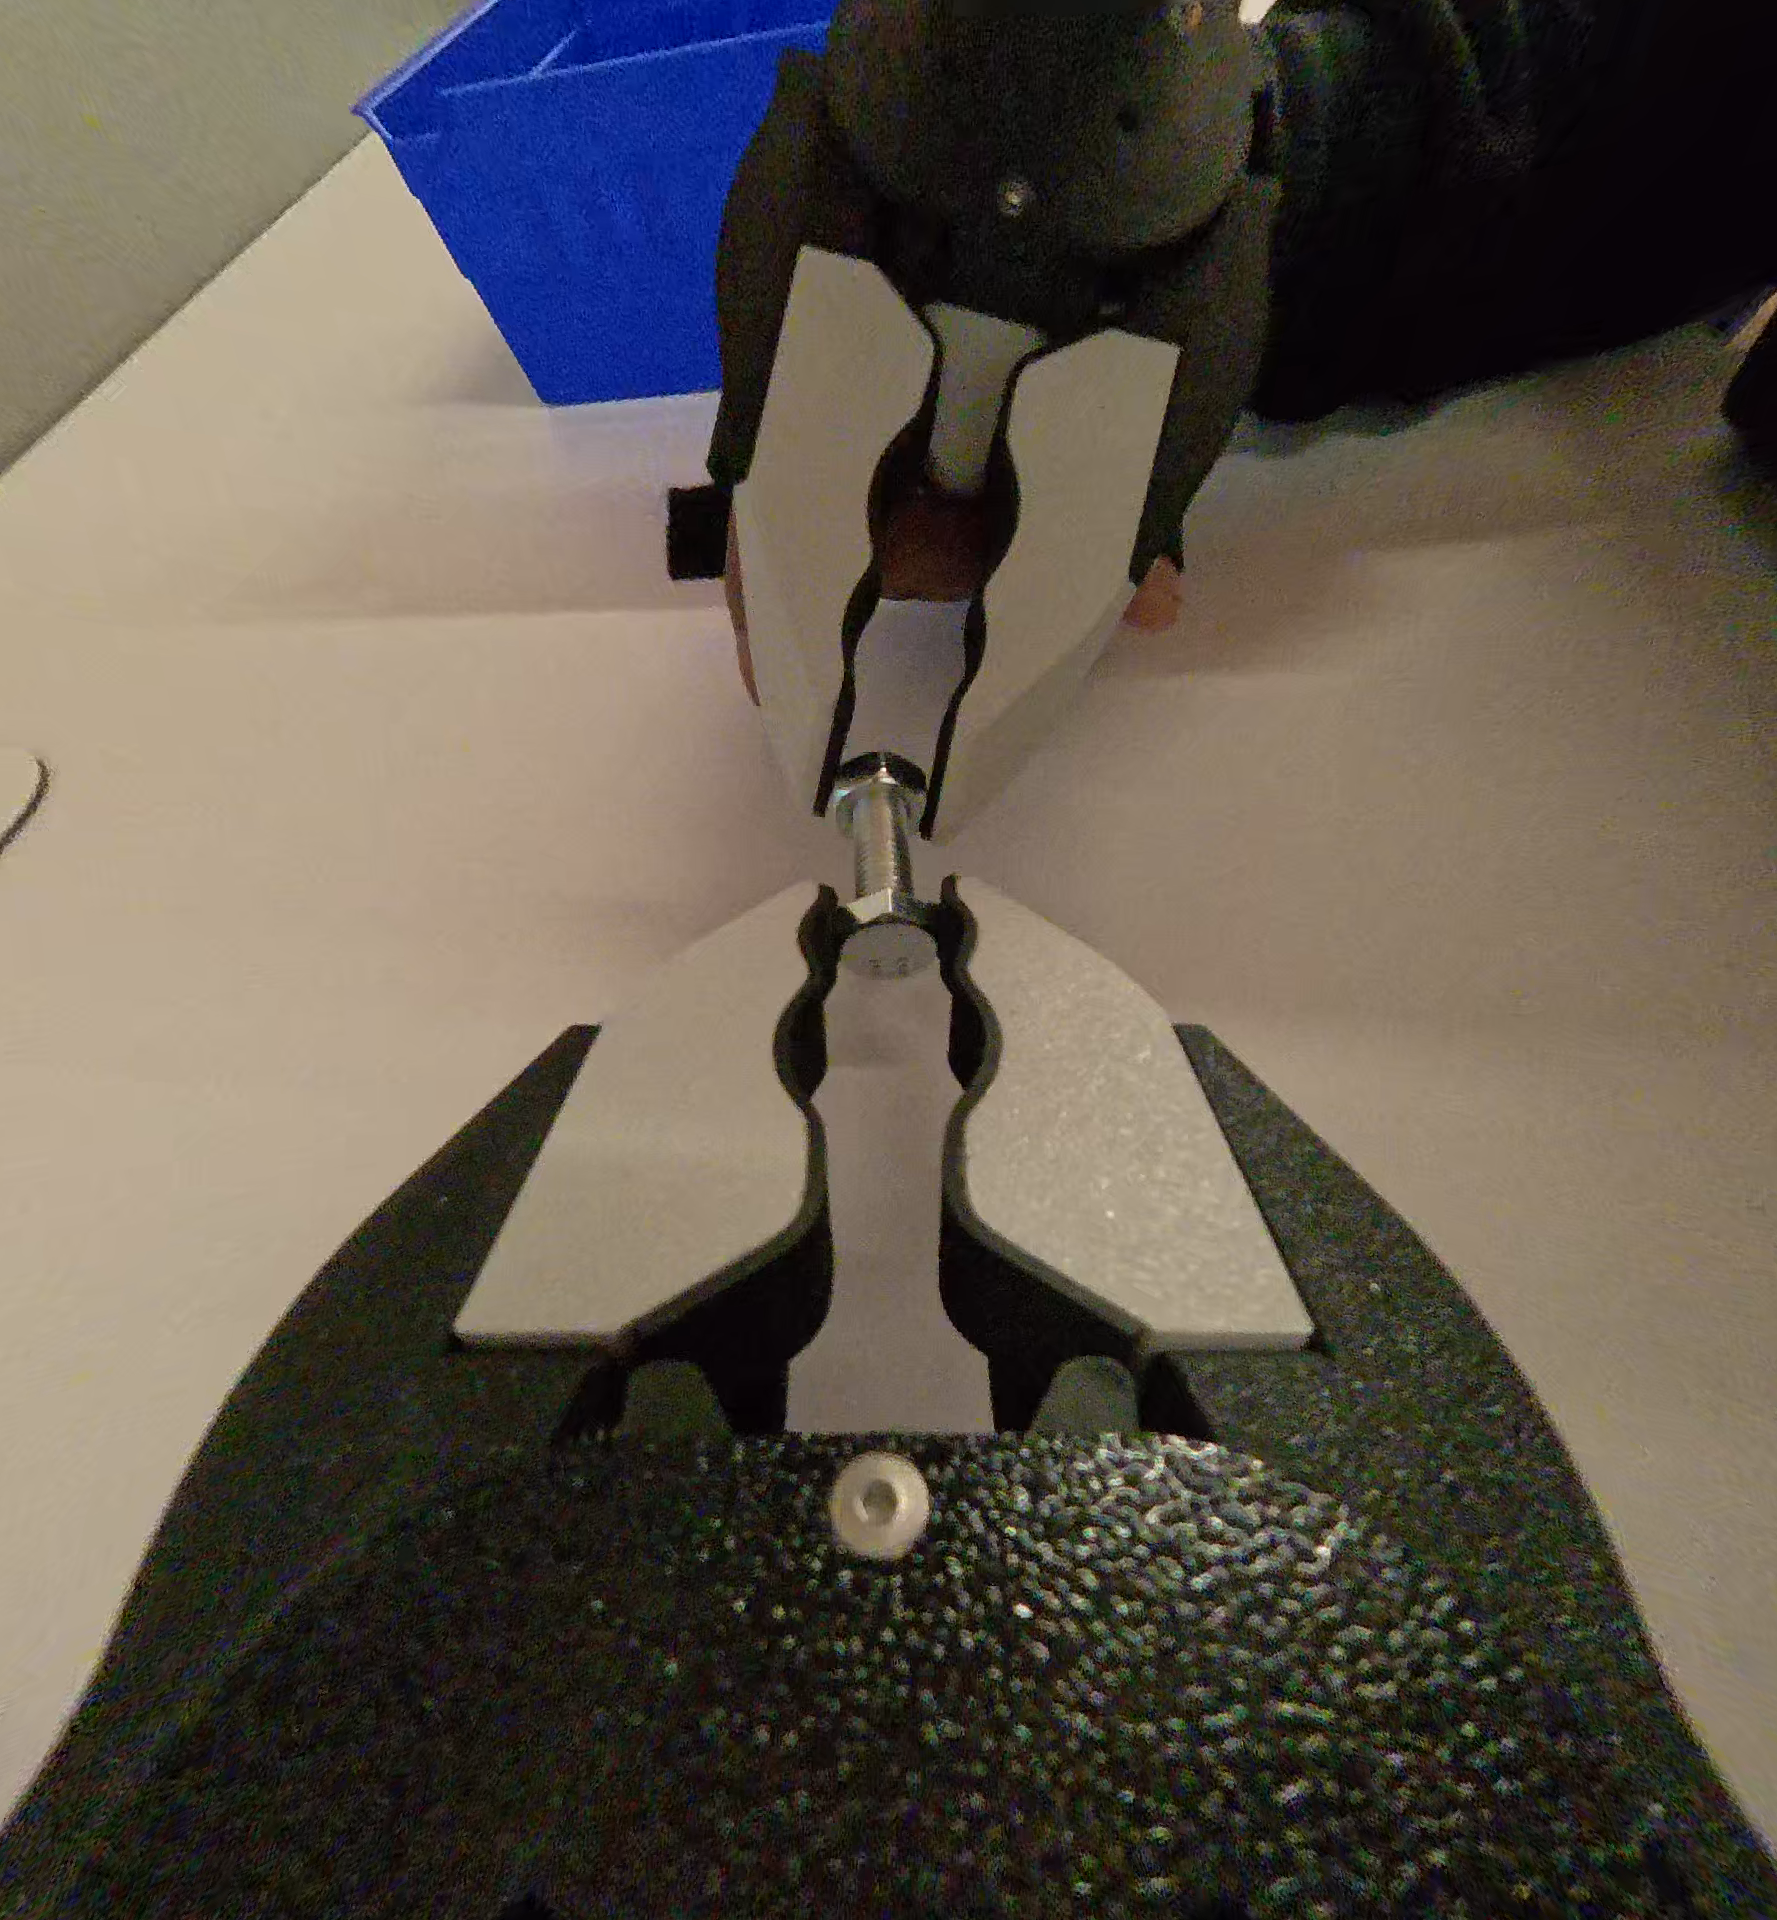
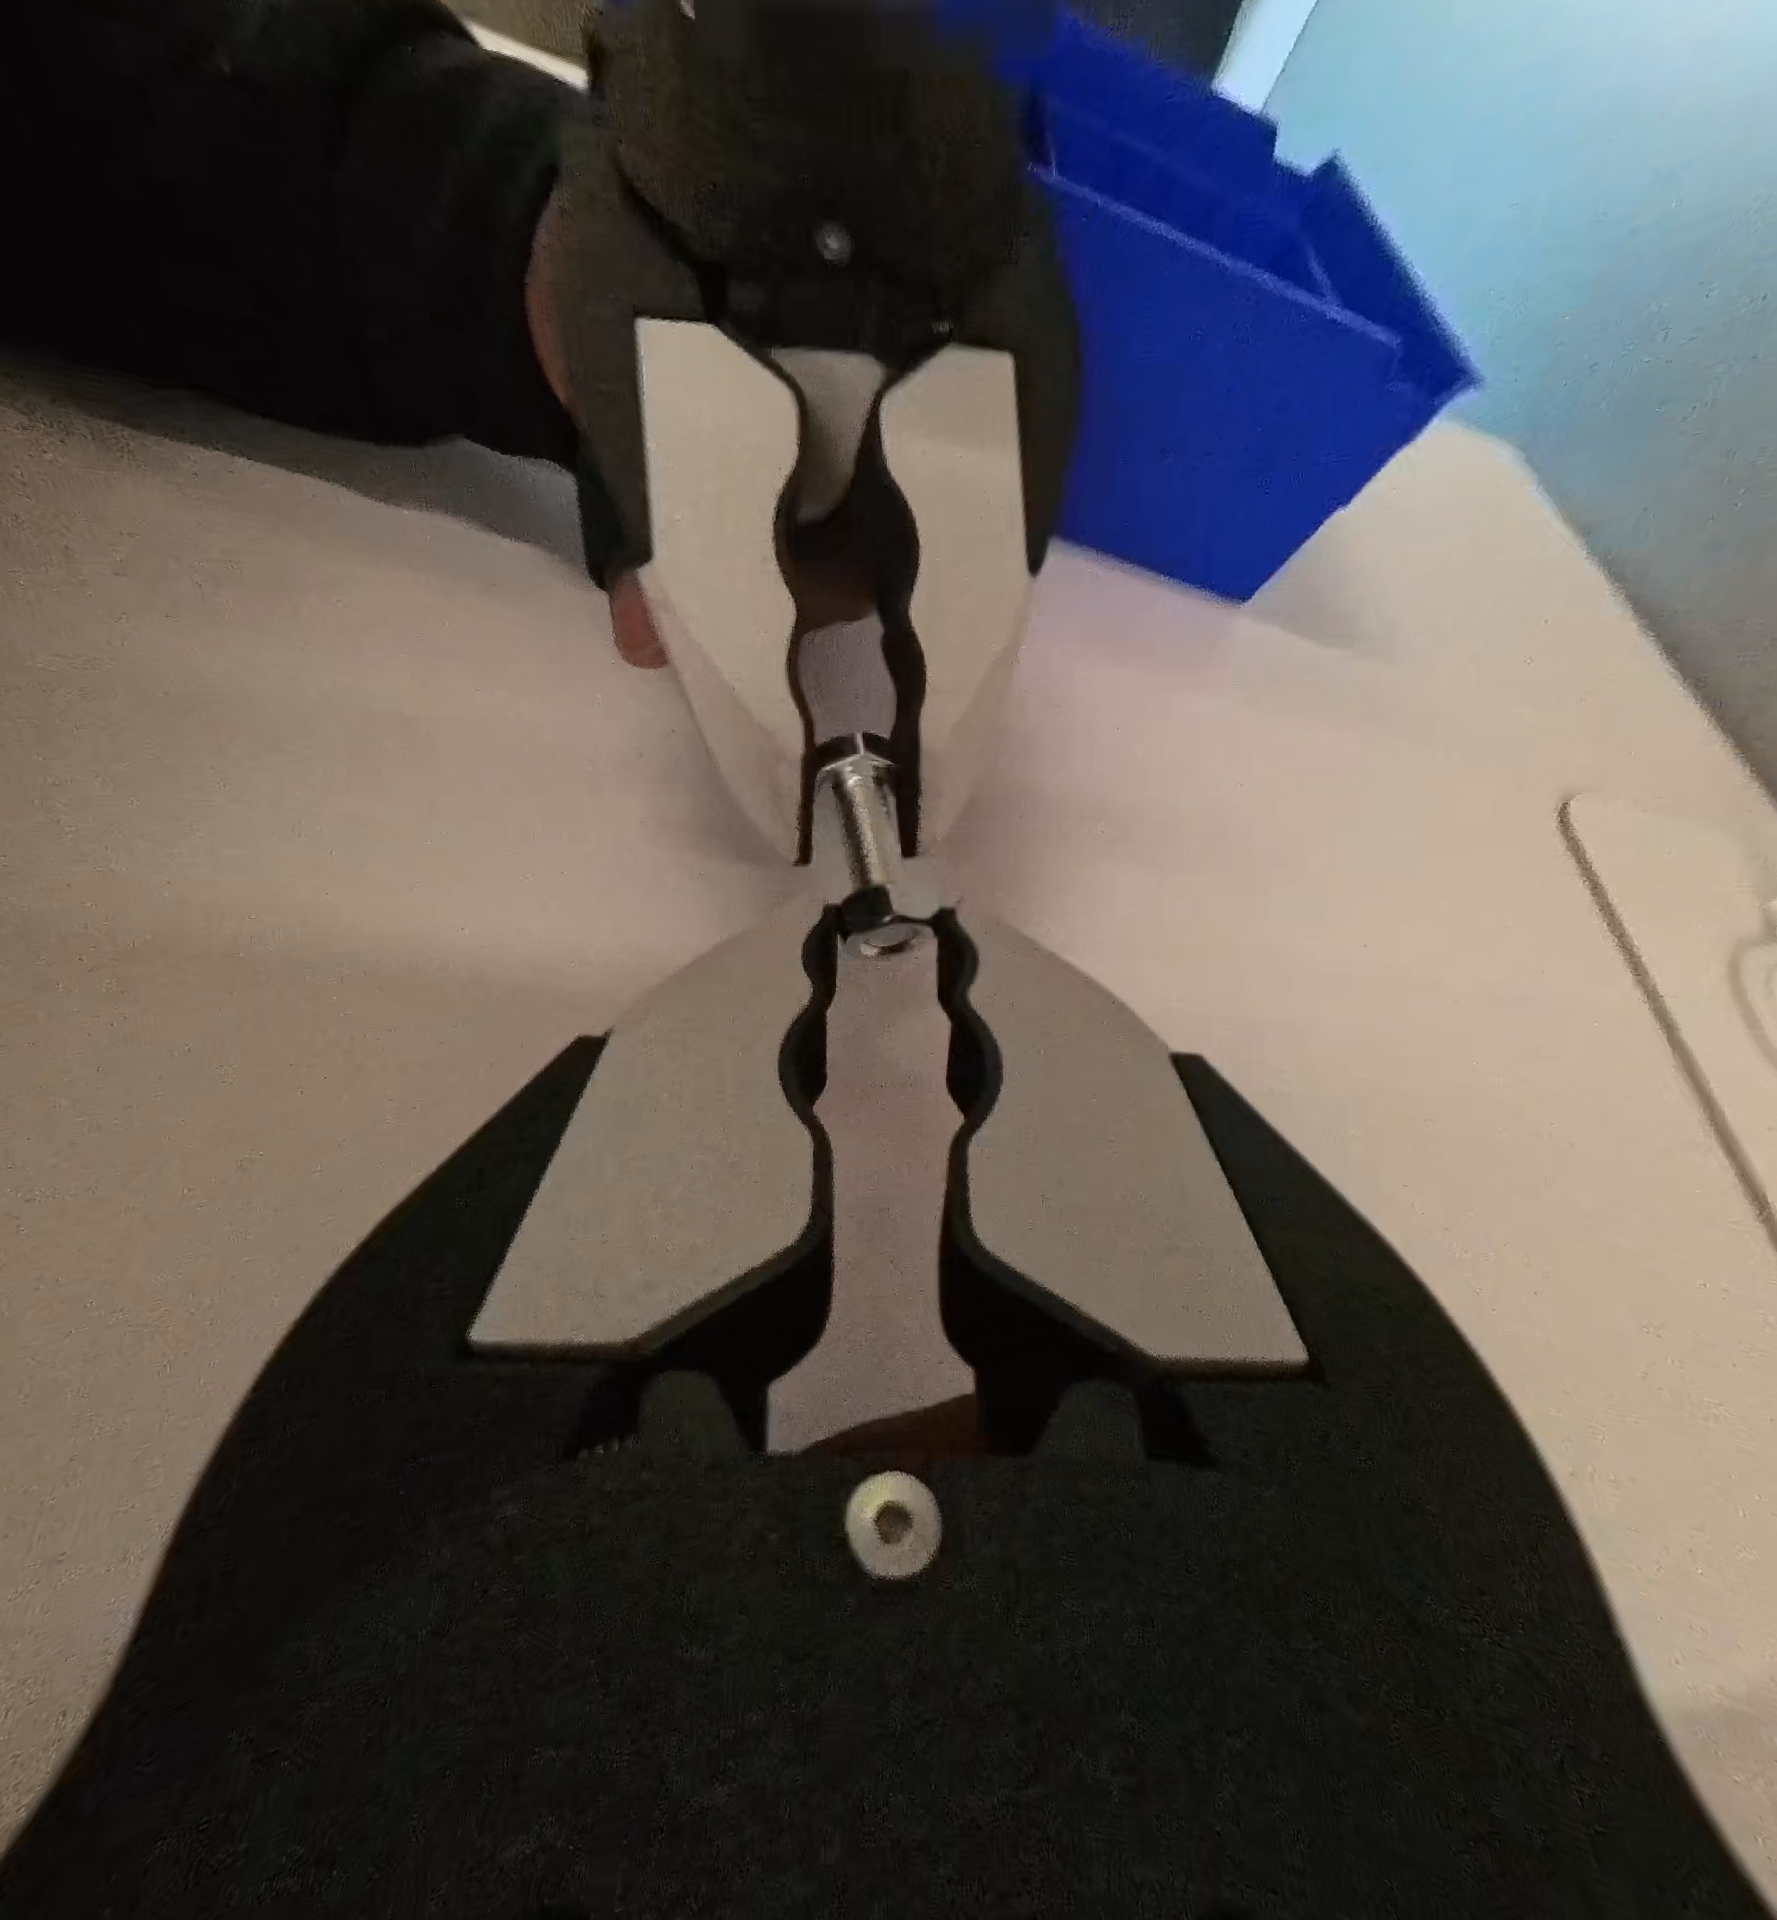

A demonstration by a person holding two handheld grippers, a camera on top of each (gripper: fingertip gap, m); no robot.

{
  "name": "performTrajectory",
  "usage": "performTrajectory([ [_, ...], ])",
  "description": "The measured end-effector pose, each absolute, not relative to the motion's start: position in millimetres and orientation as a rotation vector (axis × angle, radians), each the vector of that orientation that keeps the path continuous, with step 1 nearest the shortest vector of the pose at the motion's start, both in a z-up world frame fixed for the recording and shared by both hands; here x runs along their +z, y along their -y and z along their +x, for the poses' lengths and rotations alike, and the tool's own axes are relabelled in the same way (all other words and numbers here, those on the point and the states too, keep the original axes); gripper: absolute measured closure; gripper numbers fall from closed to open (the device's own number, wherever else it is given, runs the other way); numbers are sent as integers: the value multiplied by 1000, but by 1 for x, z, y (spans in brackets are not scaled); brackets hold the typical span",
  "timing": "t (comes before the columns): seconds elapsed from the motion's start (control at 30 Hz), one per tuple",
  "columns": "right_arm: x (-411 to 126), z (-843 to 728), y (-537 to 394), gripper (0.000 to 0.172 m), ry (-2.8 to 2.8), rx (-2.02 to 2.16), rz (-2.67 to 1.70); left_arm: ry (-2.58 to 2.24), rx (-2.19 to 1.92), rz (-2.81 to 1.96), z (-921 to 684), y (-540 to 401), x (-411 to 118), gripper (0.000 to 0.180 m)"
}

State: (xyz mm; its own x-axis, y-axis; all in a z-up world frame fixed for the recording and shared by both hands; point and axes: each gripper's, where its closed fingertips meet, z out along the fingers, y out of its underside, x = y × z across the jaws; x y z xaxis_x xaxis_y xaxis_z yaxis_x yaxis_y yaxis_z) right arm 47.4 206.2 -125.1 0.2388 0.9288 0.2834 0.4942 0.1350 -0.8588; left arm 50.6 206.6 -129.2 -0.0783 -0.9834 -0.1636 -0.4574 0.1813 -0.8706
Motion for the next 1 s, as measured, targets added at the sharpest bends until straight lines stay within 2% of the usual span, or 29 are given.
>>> performTrajectory([
  [0.07, -133, 49, -203, 154, 1375, 681, -1662, -1722, -681, -1315, 51, -208, -135, 163],
  [0.17, -147, 51, -189, 154, 1201, 1121, -2039, -1875, -387, -1101, 52, -202, -149, 163],
  [0.27, -145, 53, -189, 151, 1029, 1407, -2114, -1880, -367, -1089, 56, -201, -152, 162],
  [0.37, -131, 52, -200, 130, 1090, 1253, -1930, -1786, -478, -1239, 53, -212, -146, 162],
  [0.47, -123, 54, -209, 125, 1220, 891, -1701, -1686, -657, -1354, 50, -216, -135, 162],
  [0.57, -122, 52, -211, 129, 1305, 658, -1550, -1629, -826, -1392, 51, -211, -126, 163],
  [0.67, -118, 50, -211, 142, 1325, 557, -1444, -1611, -928, -1417, 51, -206, -124, 163],
  [0.73, -117, 47, -206, 154, 1347, 561, -1415, -1619, -898, -1433, 51, -209, -128, 163],
  [0.87, -136, 49, -200, 155, 1397, 683, -1628, -1717, -752, -1339, 52, -205, -135, 163],
  [1.0, -148, 52, -187, 154, 1259, 1068, -2006, -1870, -455, -1076, 56, -195, -146, 162],
])
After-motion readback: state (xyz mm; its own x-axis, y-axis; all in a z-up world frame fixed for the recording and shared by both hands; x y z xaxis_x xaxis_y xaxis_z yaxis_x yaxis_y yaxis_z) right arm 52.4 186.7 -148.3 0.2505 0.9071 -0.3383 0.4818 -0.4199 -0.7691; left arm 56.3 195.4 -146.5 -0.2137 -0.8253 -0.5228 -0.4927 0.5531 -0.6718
